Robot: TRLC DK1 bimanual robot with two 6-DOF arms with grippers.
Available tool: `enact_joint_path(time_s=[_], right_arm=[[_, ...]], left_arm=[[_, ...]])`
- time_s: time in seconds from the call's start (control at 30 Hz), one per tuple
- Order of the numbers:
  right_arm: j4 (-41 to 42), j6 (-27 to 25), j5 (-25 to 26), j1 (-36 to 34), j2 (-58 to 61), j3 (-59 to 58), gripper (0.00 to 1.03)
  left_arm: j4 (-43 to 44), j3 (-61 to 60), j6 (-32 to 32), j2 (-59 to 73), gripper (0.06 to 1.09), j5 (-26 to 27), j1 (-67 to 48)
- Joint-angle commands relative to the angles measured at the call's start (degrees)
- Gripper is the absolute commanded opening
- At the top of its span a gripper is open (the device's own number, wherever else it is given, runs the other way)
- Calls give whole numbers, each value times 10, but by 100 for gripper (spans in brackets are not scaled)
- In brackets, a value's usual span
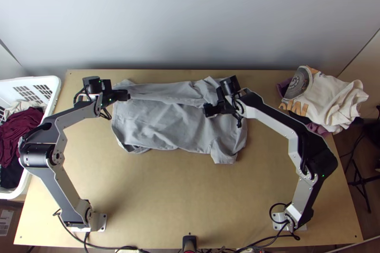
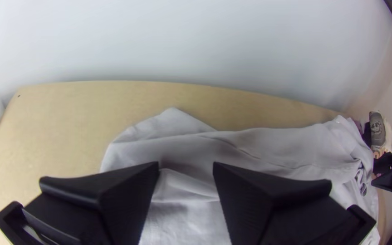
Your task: Fold the t-shirt
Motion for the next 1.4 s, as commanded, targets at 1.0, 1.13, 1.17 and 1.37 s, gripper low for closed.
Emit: enact_joint_path(time_s=[1.0, 1.13, 1.17, 1.37], right_arm=[[17, 8, 2, 19, -93, -95, 26], [34, 9, 3, 7, -72, -89, 63], [34, 8, 3, 5, -60, -83, 63], [33, 8, 13, 5, -7, -35, 63]], left_arm=[[-11, 19, 69, 36, 9, -52, 9], [-10, 21, 65, 34, 9, -52, 9], [-10, 22, 63, 34, 9, -52, 9], [-10, 23, 61, 32, 10, -52, 11]])
